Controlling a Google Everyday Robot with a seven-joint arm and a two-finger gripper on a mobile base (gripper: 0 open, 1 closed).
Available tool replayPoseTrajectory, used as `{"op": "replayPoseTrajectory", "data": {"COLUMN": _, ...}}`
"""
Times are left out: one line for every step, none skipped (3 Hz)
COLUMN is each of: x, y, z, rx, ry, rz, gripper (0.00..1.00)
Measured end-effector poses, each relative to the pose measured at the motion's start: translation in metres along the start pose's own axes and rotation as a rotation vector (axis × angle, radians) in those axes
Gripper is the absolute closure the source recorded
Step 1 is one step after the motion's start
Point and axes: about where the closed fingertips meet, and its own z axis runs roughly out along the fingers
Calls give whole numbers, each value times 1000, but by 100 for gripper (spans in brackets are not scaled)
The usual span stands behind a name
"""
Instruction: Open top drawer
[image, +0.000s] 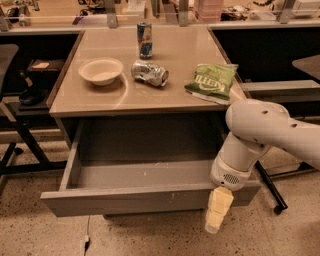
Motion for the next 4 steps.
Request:
{"op": "replayPoseTrajectory", "data": {"x": 17, "y": 31, "z": -6, "rx": -32, "ry": -14, "rz": 42, "gripper": 0}}
{"op": "replayPoseTrajectory", "data": {"x": 21, "y": 38, "z": -6, "rx": -45, "ry": -17, "rz": 55, "gripper": 0}}
{"op": "replayPoseTrajectory", "data": {"x": 28, "y": 54, "z": -6, "rx": -71, "ry": -20, "rz": 79, "gripper": 0}}
{"op": "replayPoseTrajectory", "data": {"x": 28, "y": 54, "z": -6, "rx": -71, "ry": -20, "rz": 79, "gripper": 0}}
